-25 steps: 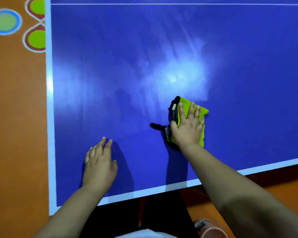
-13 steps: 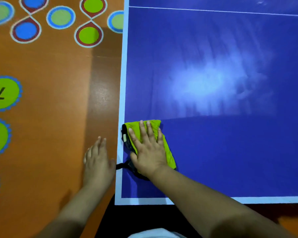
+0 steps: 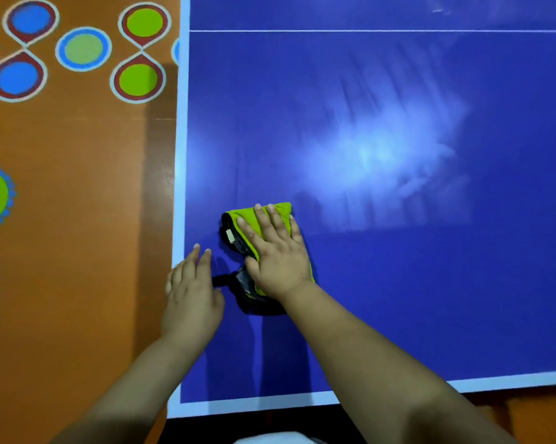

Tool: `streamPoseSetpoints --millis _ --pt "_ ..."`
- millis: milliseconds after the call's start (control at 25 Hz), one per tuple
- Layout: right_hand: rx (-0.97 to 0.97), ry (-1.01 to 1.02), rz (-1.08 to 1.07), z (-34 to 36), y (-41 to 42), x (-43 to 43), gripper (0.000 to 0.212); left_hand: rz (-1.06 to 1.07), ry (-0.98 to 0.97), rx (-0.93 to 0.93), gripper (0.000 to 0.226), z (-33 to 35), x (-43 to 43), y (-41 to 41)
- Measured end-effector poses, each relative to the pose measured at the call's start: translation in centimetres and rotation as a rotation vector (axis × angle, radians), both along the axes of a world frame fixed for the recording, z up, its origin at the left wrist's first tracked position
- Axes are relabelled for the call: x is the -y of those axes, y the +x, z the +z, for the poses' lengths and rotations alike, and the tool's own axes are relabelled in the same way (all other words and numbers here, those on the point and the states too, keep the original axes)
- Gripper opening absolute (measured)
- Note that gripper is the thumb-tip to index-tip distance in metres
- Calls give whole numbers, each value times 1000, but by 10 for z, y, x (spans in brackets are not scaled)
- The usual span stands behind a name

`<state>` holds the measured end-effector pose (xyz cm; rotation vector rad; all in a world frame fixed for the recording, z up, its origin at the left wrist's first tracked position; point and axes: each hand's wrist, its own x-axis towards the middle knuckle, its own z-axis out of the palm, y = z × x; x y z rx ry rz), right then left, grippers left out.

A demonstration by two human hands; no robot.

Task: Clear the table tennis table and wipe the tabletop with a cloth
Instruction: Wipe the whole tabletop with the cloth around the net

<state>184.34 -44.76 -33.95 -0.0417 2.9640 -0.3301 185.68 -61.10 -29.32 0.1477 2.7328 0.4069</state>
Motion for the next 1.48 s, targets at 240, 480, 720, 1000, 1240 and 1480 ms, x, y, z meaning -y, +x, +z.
streamPoseSetpoints --millis 240,480,720,1000,1240,1480 --pt "4 43 -249 5 7 -154 73 -97 50 8 66 1 -122 -3" --pt "34 45 -469 10 20 -296 72 -151 123 -25 68 -10 -233 -15" --pt "42 90 -757 15 16 -399 66 -212 176 -69 65 -16 -271 -25" --pt "81 163 -711 15 -35 -292 71 1 168 -88 65 -23 -173 -42" --pt "94 146 -259 14 -79 -101 75 190 110 -154 63 -20 -52 -42" --pt "104 115 95 9 -89 48 73 348 67 -174 60 -18 35 -30"
